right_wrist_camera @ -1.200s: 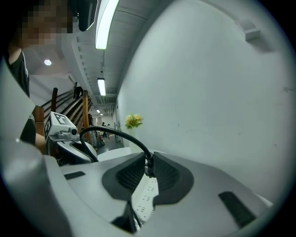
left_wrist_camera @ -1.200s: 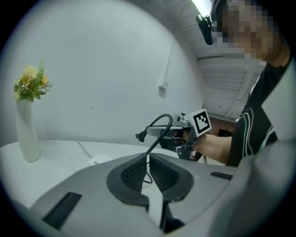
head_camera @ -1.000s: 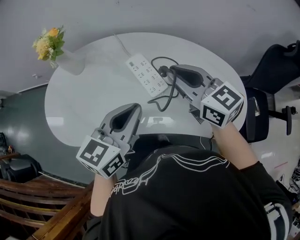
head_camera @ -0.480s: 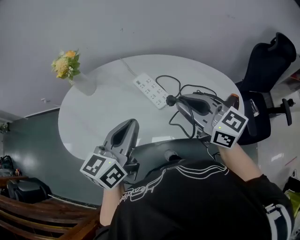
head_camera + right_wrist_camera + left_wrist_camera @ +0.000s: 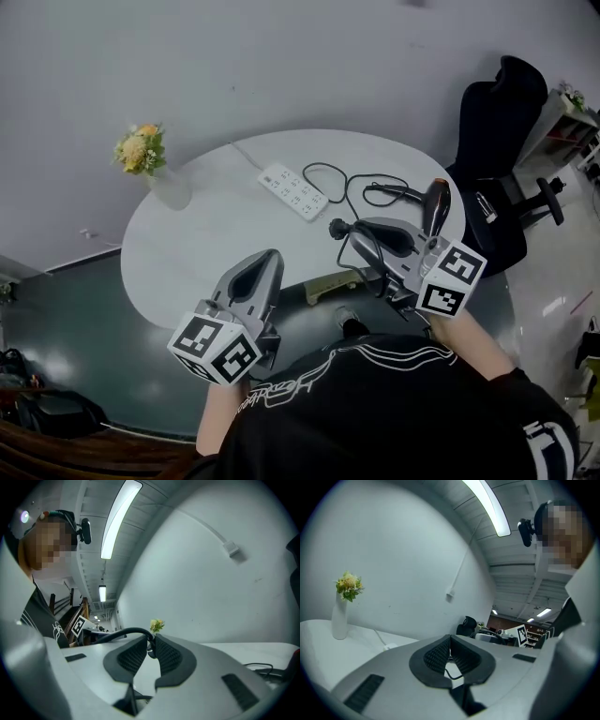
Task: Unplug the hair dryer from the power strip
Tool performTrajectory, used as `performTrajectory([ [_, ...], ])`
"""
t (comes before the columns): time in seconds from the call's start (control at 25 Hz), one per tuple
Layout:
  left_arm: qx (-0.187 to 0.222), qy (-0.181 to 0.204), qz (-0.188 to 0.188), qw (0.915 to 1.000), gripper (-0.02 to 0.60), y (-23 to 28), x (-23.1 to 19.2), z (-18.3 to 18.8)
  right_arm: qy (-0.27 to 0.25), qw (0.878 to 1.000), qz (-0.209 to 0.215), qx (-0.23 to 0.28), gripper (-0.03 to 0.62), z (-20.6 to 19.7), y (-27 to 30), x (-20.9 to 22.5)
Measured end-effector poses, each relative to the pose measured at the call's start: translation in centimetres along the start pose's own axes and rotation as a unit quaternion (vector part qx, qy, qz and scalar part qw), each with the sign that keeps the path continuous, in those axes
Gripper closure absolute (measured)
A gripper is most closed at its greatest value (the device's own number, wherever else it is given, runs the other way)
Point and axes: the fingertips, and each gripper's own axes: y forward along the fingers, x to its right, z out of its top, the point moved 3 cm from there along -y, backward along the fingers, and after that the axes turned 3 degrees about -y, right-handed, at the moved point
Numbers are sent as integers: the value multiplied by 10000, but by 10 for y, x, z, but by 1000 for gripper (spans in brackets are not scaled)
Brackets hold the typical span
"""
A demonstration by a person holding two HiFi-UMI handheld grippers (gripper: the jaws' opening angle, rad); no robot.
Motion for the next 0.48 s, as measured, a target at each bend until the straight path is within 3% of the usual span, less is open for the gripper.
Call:
performTrajectory([
  [0.2, 37, 254, -175, 9995, 575, -23, 20, -8, -141, 9996, -85, 244, 559, -1, -14, -36],
  [0.48, -12, 236, -231, 9995, 575, -21, 22, -10, -132, 9995, -172, 242, 559, -1, -17, -35],
])
